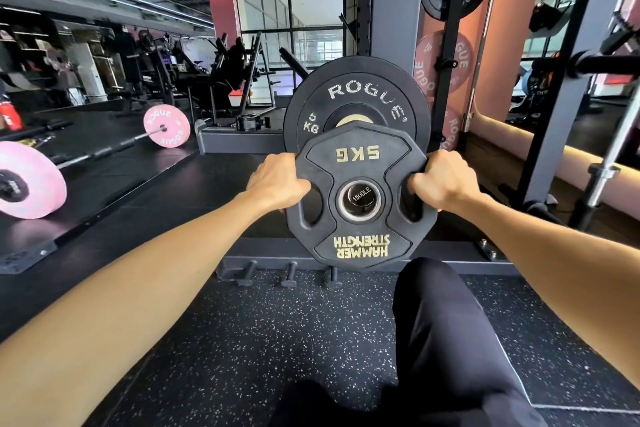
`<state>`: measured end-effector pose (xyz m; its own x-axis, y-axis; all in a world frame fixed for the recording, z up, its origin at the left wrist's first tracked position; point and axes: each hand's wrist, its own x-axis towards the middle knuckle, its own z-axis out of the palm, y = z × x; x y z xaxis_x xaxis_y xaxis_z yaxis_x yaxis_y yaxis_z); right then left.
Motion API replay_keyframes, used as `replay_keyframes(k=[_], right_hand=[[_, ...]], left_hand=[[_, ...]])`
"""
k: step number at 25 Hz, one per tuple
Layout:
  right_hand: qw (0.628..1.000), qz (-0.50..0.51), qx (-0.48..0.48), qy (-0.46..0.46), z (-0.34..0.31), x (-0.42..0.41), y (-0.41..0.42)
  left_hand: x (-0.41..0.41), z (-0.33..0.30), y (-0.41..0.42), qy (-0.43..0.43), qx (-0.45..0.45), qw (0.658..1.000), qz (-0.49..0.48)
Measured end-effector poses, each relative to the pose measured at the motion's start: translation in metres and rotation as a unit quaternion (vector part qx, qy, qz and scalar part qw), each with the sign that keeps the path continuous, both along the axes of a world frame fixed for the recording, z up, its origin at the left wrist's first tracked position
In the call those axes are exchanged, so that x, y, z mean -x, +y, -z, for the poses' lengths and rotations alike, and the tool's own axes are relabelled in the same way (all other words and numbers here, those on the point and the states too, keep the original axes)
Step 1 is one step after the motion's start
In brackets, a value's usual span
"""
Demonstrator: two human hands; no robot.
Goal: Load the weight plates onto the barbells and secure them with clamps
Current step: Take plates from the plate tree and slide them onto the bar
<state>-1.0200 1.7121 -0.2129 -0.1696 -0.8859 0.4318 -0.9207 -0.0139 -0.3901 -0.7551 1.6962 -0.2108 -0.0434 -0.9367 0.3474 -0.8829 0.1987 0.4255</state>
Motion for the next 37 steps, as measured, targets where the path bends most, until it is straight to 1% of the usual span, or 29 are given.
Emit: replay_keyframes(k=[5,11,14,16,19,22,26,34,37], right_hand=[[0.999,0.000,0.041,-0.002,-0.032,-0.005,0.000],[0.995,0.000,0.094,-0.019,-0.091,0.004,-0.022],[0.994,-0.001,0.100,-0.037,-0.114,0.018,-0.047],[0.994,-0.007,0.101,-0.051,-0.133,0.027,-0.071],[0.993,-0.016,0.107,-0.054,-0.177,0.039,-0.103],[0.994,-0.026,0.094,-0.058,-0.251,0.051,-0.140],[0.993,-0.038,0.097,-0.050,-0.368,0.064,-0.176],[0.989,-0.051,0.118,-0.067,-0.625,0.089,-0.189],[0.989,-0.054,0.121,-0.064,-0.691,0.098,-0.188]], left_hand=[[-0.005,-0.030,-0.002,-0.015,0.040,0.999,-0.017],[0.006,-0.095,-0.022,0.004,0.089,0.996,-0.008],[0.020,-0.125,-0.044,-0.019,0.087,0.996,-0.010],[0.028,-0.145,-0.069,-0.018,0.089,0.996,-0.004],[0.038,-0.188,-0.107,-0.008,0.109,0.994,0.007],[0.052,-0.259,-0.143,-0.004,0.097,0.995,0.004],[0.066,-0.376,-0.166,-0.003,0.097,0.995,-0.009],[0.090,-0.635,-0.179,-0.016,0.127,0.991,-0.035],[0.098,-0.702,-0.179,-0.023,0.132,0.990,-0.032]])
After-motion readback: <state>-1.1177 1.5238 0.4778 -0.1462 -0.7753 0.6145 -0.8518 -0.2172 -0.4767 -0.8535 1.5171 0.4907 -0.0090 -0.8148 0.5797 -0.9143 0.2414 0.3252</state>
